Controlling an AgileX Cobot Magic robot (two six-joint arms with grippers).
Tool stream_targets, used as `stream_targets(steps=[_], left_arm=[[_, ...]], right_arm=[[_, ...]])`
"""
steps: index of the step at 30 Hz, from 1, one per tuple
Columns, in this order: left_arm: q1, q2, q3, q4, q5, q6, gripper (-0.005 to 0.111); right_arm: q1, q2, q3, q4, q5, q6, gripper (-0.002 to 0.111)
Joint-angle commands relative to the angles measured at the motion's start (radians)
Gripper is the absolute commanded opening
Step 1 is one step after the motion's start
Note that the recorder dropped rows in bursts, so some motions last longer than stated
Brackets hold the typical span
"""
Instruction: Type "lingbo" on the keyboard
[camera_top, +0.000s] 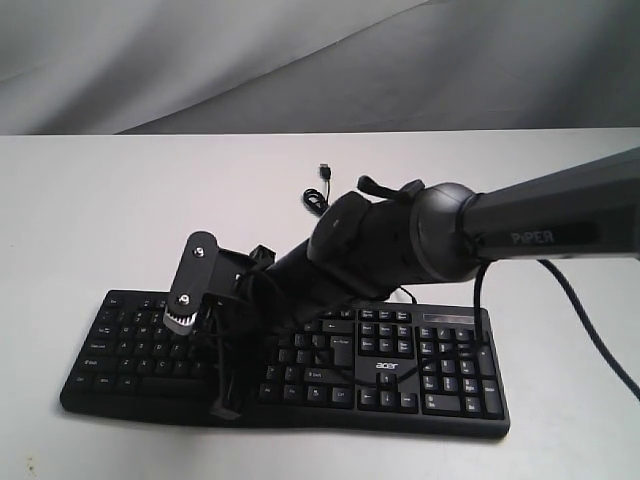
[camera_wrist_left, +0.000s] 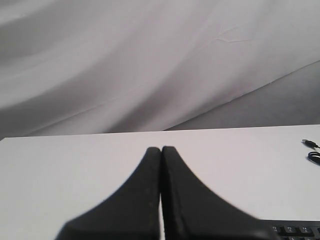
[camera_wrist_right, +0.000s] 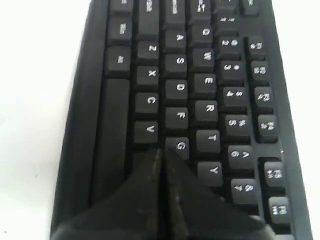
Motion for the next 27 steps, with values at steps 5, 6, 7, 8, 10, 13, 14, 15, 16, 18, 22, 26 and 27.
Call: stream_targets(steps=[5,6,7,8,10,13,14,15,16,18,22,26,27], left_arm=[[-0.007,-0.005,0.005,0.000,-0.010,-0.002,0.001],[-0.007,-0.005,0.005,0.000,-0.010,-0.002,0.001],[-0.007,-0.005,0.005,0.000,-0.010,-0.002,0.001],[-0.007,-0.005,0.005,0.000,-0.010,-0.002,0.001],[-0.007,-0.005,0.005,0.000,-0.010,-0.002,0.001],[-0.007,-0.005,0.005,0.000,-0.010,-0.002,0.001],[-0.007,-0.005,0.005,0.000,-0.010,-0.002,0.001],[-0.007,-0.005,0.005,0.000,-0.010,-0.002,0.001],[-0.007,-0.005,0.005,0.000,-0.010,-0.002,0.001],[-0.007,-0.005,0.005,0.000,-0.010,-0.002,0.001],[-0.007,-0.005,0.005,0.000,-0.010,-0.002,0.001],[-0.007,-0.005,0.005,0.000,-0.010,-0.002,0.001],[-0.007,-0.005,0.005,0.000,-0.010,-0.002,0.001]], right_arm=[[0.011,0.062,-0.096,-0.008,0.010,0.005,0.000],[0.011,0.068,-0.098,-0.008,0.013,0.005,0.000],[0.011,0.070,-0.098,-0.008,0.013,0.005,0.000],[0.011,0.070,-0.098,-0.008,0.013,0.005,0.000],[0.011,0.070,-0.098,-0.008,0.013,0.005,0.000],[0.011,0.070,-0.098,-0.008,0.013,0.005,0.000],[0.011,0.070,-0.098,-0.008,0.013,0.005,0.000],[0.011,0.070,-0.098,-0.008,0.013,0.005,0.000],[0.011,0.070,-0.098,-0.008,0.013,0.003,0.000],[0.011,0.070,-0.098,-0.002,0.013,-0.003,0.000],[0.011,0.070,-0.098,-0.001,0.009,-0.002,0.000],[0.011,0.070,-0.098,-0.001,-0.004,-0.005,0.000],[0.012,0.070,-0.103,0.002,-0.004,-0.007,0.000]])
